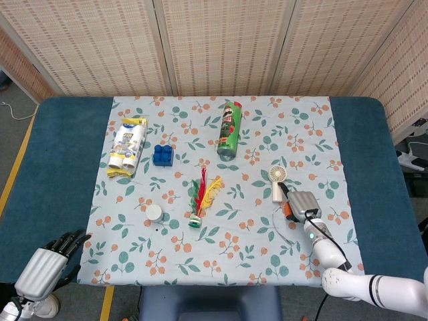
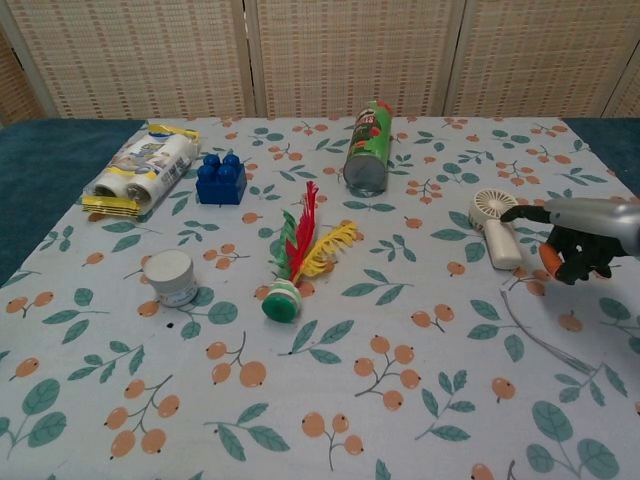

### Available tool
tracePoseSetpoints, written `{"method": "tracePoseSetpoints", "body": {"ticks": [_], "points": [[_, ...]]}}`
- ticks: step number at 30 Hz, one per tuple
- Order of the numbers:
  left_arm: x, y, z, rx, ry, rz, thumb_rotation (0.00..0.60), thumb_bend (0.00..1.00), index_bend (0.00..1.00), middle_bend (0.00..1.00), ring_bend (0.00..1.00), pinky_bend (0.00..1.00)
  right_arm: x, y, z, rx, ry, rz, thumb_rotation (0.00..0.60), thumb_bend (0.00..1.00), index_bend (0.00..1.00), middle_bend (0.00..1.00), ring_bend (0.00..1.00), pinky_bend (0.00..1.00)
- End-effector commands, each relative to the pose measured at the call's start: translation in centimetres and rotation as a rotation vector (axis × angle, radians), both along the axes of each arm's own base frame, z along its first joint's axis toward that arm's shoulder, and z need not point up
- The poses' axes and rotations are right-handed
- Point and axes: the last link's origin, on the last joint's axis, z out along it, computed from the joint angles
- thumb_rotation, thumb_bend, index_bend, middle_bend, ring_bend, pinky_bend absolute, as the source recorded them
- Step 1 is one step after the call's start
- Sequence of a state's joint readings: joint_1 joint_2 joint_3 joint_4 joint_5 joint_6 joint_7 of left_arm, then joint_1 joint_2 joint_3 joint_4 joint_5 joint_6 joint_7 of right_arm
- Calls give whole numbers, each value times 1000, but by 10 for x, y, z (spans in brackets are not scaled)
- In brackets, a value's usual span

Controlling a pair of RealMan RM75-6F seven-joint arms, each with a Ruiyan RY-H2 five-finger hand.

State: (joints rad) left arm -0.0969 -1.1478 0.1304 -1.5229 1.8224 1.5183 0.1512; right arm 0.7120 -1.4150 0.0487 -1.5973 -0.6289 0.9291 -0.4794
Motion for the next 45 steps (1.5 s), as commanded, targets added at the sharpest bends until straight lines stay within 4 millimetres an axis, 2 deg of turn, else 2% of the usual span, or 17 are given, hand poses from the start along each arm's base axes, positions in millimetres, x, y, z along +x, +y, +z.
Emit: {"method": "tracePoseSetpoints", "body": {"ticks": [1, 24, 29, 32, 35, 37, 41, 45], "points": [[0, 0, 0, 0, -1, 0, 600, 341, 166, 123, 175, 471, -1, 0, -1, 2, 1, -2, 600, 737, 0, 713, 650, 687], [0, 0, 1, 2, -5, -1, 600, 341, 166, 123, 175, 472, -14, -1, -5, 10, 12, -29, 600, 737, 0, 713, 650, 687], [0, 0, 2, 6, -6, -2, 600, 340, 166, 123, 175, 472, -15, 5, 6, -24, -2, 7, 600, 737, 0, 713, 649, 685], [0, 0, 2, 9, -8, -5, 600, 341, 166, 122, 175, 472, -16, 25, 23, -92, -14, 105, 600, 737, 0, 713, 623, 664], [0, -1, 2, 9, -10, -10, 600, 341, 166, 123, 175, 472, -25, 58, 45, -169, -30, 221, 600, 707, 23, 695, 551, 608], [0, 0, 2, 11, -9, -13, 600, 341, 166, 122, 175, 471, -37, 82, 59, -216, -31, 288, 600, 630, 52, 628, 472, 569], [1, 0, 1, 16, -3, -20, 600, 342, 166, 123, 175, 472, -57, 111, 75, -272, -8, 382, 600, 463, 73, 443, 290, 520], [2, 1, -1, 17, 7, -37, 600, 341, 166, 123, 175, 471, -65, 128, 85, -319, -18, 426, 600, 402, 107, 351, 198, 407]]}}
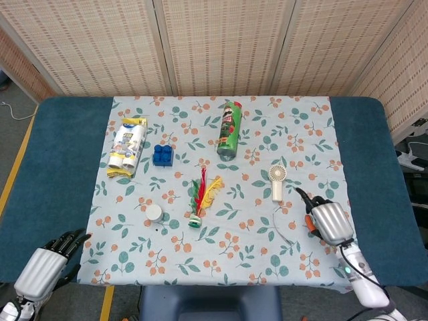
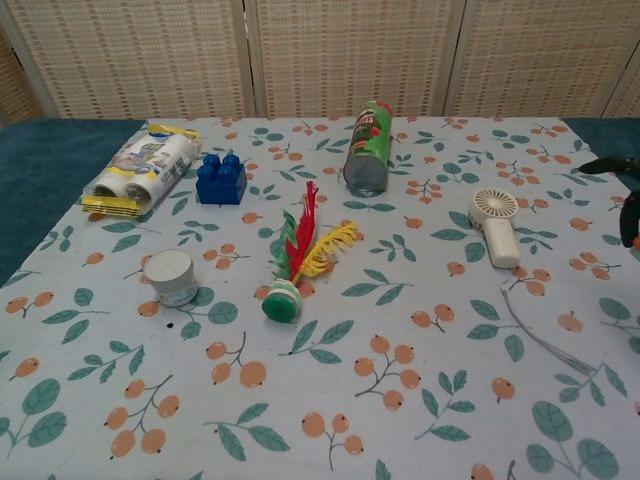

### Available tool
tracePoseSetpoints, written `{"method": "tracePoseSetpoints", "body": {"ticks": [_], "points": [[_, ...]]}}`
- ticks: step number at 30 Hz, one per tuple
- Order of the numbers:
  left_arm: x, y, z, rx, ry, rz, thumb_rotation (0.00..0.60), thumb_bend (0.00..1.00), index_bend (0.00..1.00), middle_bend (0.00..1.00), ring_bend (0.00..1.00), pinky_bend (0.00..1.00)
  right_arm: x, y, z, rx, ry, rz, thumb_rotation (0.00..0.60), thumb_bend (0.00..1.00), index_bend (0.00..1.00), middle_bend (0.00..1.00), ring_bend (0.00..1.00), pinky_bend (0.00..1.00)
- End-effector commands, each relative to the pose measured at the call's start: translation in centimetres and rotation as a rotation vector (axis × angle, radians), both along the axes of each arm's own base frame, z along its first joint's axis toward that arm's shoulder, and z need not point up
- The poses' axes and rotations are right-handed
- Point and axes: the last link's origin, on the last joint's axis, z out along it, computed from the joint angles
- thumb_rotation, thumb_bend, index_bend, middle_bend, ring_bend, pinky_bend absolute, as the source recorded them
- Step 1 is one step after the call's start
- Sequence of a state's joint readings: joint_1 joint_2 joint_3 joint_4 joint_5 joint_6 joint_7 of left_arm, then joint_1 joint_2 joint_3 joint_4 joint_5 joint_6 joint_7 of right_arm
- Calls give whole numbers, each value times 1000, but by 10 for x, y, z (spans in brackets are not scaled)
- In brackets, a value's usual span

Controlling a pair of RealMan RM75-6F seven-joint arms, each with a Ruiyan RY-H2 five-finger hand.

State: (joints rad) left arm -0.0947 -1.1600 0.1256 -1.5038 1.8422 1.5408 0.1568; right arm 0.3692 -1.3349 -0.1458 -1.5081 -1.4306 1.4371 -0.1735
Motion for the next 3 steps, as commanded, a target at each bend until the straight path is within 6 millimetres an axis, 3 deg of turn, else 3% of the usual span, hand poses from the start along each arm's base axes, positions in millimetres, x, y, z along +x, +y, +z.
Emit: {"method": "tracePoseSetpoints", "body": {"ticks": [1, 3], "points": [[0, 1, -1, 4, 7, -9, 600, 341, 166, 123, 175, 471, -24, 41, 19, -42, -7, 42, 600, 392, 111, 338, 184, 384], [0, 1, -2, 9, 7, -10, 600, 341, 166, 123, 175, 471, -23, 45, 22, -50, -4, 73, 600, 373, 118, 311, 157, 351]]}}
